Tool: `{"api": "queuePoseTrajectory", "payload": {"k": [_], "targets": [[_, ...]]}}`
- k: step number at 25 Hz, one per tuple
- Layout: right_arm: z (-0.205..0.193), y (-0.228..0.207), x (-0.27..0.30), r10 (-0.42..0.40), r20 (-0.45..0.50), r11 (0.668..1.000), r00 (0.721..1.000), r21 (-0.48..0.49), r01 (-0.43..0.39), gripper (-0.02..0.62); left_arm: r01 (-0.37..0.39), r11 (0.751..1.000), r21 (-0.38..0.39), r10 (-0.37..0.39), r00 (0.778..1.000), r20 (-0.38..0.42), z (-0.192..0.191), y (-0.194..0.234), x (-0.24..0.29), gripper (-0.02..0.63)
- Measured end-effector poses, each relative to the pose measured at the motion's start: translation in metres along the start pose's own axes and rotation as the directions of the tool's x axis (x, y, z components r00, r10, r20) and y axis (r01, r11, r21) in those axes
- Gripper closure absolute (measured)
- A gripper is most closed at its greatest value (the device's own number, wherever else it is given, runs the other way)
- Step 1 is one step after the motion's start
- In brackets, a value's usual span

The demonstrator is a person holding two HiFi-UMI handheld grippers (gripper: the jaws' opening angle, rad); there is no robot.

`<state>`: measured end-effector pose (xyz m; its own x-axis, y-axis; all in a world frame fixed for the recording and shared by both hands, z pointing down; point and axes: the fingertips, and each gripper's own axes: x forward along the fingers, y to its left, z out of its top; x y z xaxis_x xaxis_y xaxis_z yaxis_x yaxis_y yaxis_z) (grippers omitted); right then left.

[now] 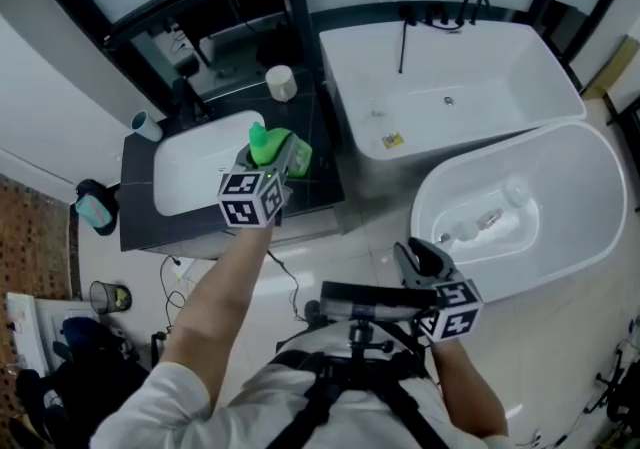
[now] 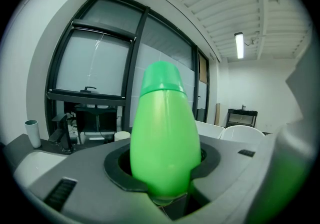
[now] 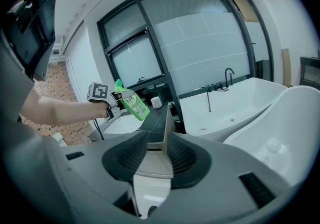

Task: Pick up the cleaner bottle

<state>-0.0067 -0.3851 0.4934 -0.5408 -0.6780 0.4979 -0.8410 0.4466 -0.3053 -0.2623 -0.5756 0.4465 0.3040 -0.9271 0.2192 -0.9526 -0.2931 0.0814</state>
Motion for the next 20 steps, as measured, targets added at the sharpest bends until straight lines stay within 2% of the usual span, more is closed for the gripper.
{"api": "queuePoseTrajectory", "payload": {"k": [20], "targets": [[0.009,0.027,0.011,0.061,0.020,0.997,0.998,-0.043,-0.060,0.465,-0.004,1.000,0.027,-0.001,0.988,0.156,0.061,-0.005,-0.059,0.430]]}}
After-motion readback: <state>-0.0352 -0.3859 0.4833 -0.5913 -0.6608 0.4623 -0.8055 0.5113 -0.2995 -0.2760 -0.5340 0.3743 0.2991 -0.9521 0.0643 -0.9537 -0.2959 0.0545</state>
